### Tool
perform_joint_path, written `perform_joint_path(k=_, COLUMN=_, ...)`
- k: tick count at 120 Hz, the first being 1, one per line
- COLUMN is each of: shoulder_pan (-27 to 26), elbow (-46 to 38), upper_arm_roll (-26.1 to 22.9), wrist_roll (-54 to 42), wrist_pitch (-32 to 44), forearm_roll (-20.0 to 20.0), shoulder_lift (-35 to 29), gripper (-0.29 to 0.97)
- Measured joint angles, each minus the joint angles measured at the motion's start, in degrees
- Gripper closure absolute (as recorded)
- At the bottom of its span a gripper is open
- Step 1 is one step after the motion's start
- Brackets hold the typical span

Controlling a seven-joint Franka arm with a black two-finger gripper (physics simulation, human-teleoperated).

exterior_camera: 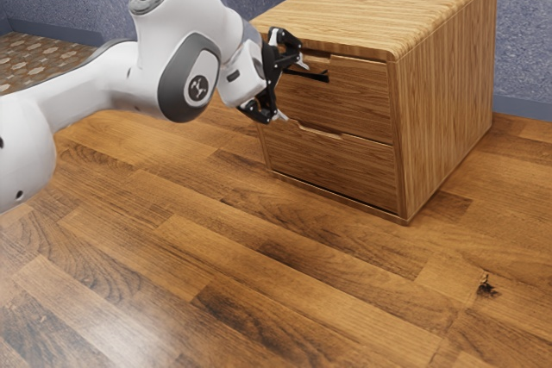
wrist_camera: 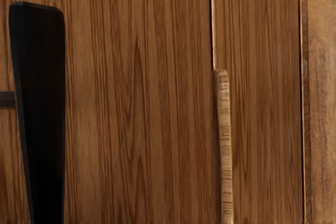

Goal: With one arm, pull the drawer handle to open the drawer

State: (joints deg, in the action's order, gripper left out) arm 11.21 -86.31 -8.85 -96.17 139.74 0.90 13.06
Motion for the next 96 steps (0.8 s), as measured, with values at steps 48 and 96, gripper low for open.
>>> perform_joint_path(k=48, shoulder_pan=0.0, elbow=0.0, upper_arm_roll=0.1, wrist_roll=-0.3, wrist_pitch=0.1, forearm_roll=-0.1, shoulder_lift=-0.3, gripper=0.28)
perform_joint_path(k=96, shoulder_pan=0.1, elbow=-0.3, upper_arm_roll=0.1, wrist_roll=-0.6, wrist_pitch=0.3, forearm_roll=-0.2, shoulder_lift=-0.6, gripper=0.62)
